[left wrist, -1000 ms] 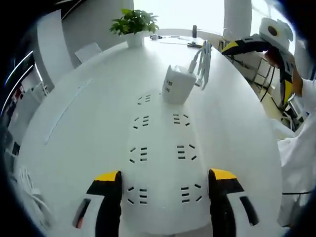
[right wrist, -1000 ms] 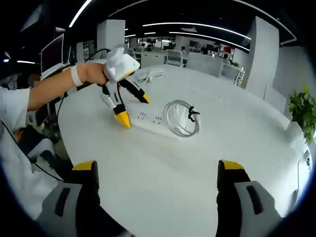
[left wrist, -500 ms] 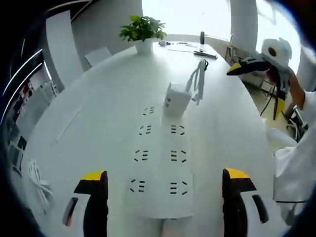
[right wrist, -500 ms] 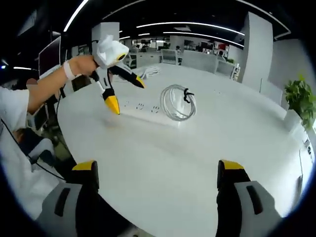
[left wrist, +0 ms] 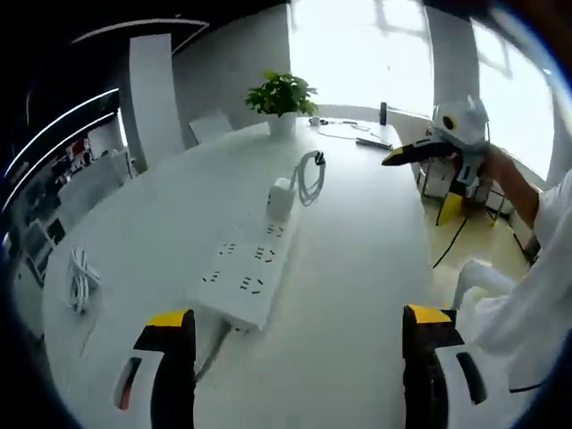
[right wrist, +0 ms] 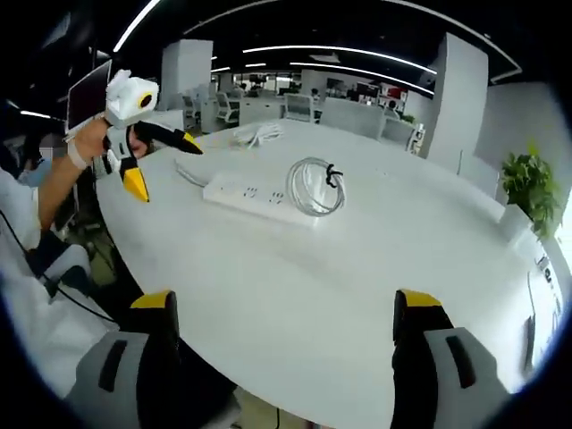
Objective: Straighten the power strip on the desk, plug the charger into it
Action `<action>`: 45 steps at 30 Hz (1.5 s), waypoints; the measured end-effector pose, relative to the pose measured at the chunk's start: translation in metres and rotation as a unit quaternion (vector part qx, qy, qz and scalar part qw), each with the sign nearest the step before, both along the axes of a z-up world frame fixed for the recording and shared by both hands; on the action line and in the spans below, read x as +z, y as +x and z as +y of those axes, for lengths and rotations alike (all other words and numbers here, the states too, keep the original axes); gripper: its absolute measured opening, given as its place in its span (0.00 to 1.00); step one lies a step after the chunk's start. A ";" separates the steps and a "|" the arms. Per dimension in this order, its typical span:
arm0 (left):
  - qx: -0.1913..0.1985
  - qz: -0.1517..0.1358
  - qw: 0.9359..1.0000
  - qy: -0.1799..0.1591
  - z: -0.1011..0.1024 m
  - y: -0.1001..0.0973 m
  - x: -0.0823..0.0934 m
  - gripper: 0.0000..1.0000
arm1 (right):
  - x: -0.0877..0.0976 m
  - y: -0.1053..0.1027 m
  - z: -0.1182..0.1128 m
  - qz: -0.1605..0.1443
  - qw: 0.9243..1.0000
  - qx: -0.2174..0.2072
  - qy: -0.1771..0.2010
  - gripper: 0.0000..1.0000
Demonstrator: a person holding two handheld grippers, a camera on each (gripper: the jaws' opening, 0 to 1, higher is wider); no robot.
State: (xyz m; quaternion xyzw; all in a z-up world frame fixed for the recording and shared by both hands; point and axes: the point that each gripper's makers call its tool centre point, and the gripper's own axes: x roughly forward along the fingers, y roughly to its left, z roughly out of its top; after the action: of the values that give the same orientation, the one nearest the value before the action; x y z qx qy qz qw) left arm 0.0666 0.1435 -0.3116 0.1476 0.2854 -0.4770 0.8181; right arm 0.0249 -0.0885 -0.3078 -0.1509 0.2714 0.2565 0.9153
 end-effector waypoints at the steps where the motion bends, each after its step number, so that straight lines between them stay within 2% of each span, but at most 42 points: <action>1: 0.003 0.001 1.000 -0.002 0.002 -0.005 -0.001 0.96 | 0.000 -0.002 -0.002 -0.001 1.000 -0.002 -0.001 0.97; 6: 0.036 -0.005 0.999 -0.014 0.021 -0.038 -0.005 0.96 | 0.003 -0.013 -0.008 -0.005 1.000 -0.011 0.004 0.97; 9: 0.080 -0.013 0.997 -0.016 0.039 -0.054 -0.007 0.96 | 0.008 -0.019 -0.010 -0.014 1.000 -0.018 0.012 0.97; 13: 0.093 -0.010 0.996 -0.009 0.053 -0.080 -0.013 0.96 | 0.005 -0.031 -0.011 -0.015 1.000 -0.024 0.005 0.97; 19: 0.143 -0.019 0.990 0.007 0.083 -0.108 -0.015 0.95 | 0.001 -0.045 -0.021 -0.022 0.999 -0.043 0.012 0.97; 23: 0.176 -0.037 0.984 0.006 0.098 -0.117 -0.006 0.95 | 0.008 -0.057 -0.025 -0.034 0.998 -0.056 0.020 0.97; 31: 0.204 -0.055 0.977 0.011 0.111 -0.142 0.003 0.95 | 0.022 -0.085 -0.019 -0.064 0.996 -0.065 0.021 0.97; 33: 0.204 -0.058 0.977 0.021 0.112 -0.143 0.006 0.94 | 0.027 -0.090 -0.018 -0.076 0.995 -0.067 0.026 0.95; 34: 0.206 -0.069 0.976 0.019 0.112 -0.142 0.011 0.94 | 0.029 -0.092 -0.018 -0.081 0.994 -0.067 0.027 0.93; 37: 0.203 -0.069 0.977 0.010 0.110 -0.146 0.015 0.95 | 0.030 -0.100 -0.018 -0.083 0.994 -0.060 0.026 0.92; 42: 0.197 -0.069 0.978 0.001 0.104 -0.148 0.018 0.95 | 0.024 -0.108 -0.019 -0.080 0.995 -0.058 0.016 0.97; 45: 0.195 -0.065 0.979 -0.008 0.101 -0.150 0.019 0.95 | 0.024 -0.107 -0.022 -0.089 0.993 -0.070 0.037 0.97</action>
State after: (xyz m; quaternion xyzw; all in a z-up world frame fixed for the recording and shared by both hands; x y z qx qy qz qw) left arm -0.0830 0.2448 -0.2925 0.1132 0.2509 -0.3000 0.9133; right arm -0.0819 -0.1109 -0.2835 -0.1200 0.1894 0.1873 0.9564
